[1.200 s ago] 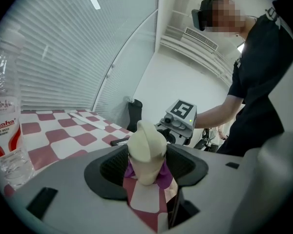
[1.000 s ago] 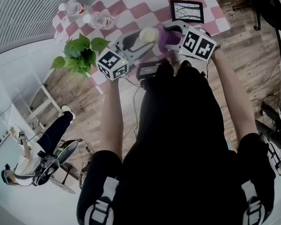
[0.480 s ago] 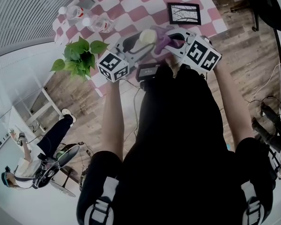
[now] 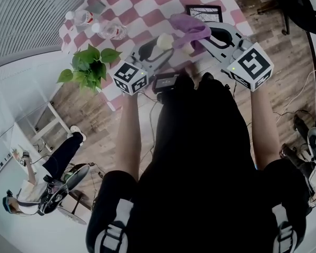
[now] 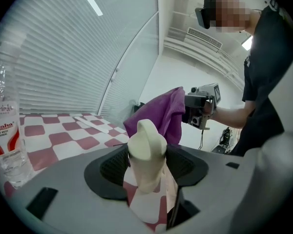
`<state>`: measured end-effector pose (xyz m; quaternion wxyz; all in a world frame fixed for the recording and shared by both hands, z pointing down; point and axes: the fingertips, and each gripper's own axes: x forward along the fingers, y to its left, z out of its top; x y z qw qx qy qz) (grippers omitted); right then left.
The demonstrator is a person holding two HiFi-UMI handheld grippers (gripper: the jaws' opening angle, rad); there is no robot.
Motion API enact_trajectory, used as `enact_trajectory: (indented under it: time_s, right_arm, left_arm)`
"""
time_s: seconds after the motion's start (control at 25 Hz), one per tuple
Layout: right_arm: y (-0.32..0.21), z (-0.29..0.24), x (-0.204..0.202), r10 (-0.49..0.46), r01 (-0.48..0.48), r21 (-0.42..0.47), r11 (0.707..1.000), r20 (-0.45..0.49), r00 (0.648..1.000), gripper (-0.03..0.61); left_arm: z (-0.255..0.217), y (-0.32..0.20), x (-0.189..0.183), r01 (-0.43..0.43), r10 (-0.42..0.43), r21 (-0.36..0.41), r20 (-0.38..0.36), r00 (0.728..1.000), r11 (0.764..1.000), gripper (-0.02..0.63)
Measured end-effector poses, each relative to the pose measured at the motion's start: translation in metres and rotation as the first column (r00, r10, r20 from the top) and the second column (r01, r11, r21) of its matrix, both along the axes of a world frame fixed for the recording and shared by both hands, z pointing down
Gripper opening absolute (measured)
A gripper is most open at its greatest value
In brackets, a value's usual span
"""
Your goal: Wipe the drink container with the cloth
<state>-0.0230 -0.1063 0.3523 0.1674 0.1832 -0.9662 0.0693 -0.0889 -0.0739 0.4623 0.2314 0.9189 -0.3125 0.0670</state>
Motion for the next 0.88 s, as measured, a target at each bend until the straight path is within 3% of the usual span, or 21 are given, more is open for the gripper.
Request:
enact_trajectory:
  time_s: [0.2, 0.4, 0.64, 0.88]
  right_arm:
    - [-0.013, -0.007, 0.027, 0.161, -0.161, 0.0, 0.987, 0.045, 0.986, 0.063]
    - [-0.011, 0.003, 0.045, 0.234, -0.232, -0.044, 0.972, 0.032, 0.972, 0.063]
    - [-0.011, 0.001, 0.051, 0.275, -0.274, -0.041, 0.961, 0.041, 0.961, 0.062]
    - [-0.01, 0.0, 0.048, 0.311, -0.309, -0.036, 0.95, 0.045, 0.949, 0.063]
  left_arm:
    - [-0.003, -0.008, 0.005, 0.029, -0.029, -0.037, 0.005, 1.0, 0.999, 0.262]
    - [-0.019, -0.024, -0.003, 0.074, -0.074, -0.058, -0.007, 0.997, 0.996, 0.261]
    - [-0.04, -0.057, -0.035, 0.191, -0.195, 0.053, 0.104, 0.975, 0.98, 0.261]
    - [-0.036, -0.076, -0.05, 0.216, -0.237, 0.112, 0.23, 0.944, 0.97, 0.261]
